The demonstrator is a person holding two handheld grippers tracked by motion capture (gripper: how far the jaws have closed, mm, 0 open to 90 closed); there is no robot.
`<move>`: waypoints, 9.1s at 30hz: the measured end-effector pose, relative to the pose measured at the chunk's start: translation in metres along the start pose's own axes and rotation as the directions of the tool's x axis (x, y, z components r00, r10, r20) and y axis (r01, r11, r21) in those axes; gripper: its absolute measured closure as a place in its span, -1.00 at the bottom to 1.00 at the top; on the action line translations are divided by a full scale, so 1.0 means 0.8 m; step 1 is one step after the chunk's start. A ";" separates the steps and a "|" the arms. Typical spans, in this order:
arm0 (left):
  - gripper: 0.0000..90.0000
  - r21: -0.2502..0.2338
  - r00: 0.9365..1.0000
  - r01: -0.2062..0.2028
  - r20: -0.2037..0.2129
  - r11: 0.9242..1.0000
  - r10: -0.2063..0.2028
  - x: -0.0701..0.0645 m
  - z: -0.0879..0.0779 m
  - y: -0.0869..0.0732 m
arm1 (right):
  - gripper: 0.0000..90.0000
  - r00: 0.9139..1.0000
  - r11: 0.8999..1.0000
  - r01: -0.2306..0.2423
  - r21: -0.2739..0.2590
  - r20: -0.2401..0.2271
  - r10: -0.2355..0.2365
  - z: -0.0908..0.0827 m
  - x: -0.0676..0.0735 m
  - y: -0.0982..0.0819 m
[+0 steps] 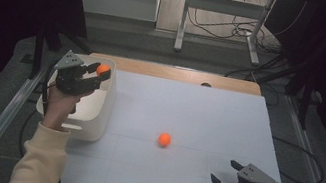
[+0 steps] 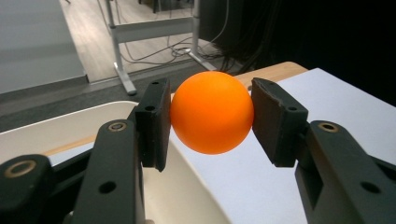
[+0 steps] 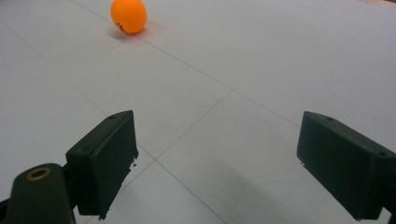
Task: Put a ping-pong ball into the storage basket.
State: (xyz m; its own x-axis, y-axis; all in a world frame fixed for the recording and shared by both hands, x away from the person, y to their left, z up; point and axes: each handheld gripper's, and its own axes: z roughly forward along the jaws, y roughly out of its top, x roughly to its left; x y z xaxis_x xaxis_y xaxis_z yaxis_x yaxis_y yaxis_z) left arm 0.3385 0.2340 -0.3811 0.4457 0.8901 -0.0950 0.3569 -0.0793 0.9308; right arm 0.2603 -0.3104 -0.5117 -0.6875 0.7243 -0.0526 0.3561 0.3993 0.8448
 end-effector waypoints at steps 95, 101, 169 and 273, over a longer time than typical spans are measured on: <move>-0.24 0.230 0.984 0.005 -0.176 0.973 0.036 0.041 0.039 -0.026 | -0.72 1.000 1.000 -0.002 0.013 0.007 0.001 0.001 0.000 -0.001; -0.58 0.185 0.987 0.014 -0.158 0.983 0.015 0.043 0.029 -0.022 | -0.72 1.000 1.000 -0.001 0.016 0.008 0.001 0.001 0.000 -0.001; -0.64 0.090 0.943 -0.093 0.326 0.992 0.059 -0.073 0.034 -0.001 | -0.72 1.000 1.000 0.003 0.006 0.004 -0.003 0.002 0.000 0.002; -0.65 0.344 0.883 -0.330 0.442 0.879 0.159 -0.179 0.133 -0.078 | -0.71 1.000 1.000 0.014 0.009 0.007 -0.014 0.003 0.000 0.002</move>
State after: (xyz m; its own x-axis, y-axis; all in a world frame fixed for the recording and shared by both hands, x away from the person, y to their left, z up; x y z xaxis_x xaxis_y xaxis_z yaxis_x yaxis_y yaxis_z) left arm 0.3397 0.0636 -0.4628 0.8128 0.5752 -0.0918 0.4489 -0.5181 0.7281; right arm 0.2624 -0.3080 -0.5116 -0.6880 0.7225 -0.0677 0.3523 0.4141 0.8393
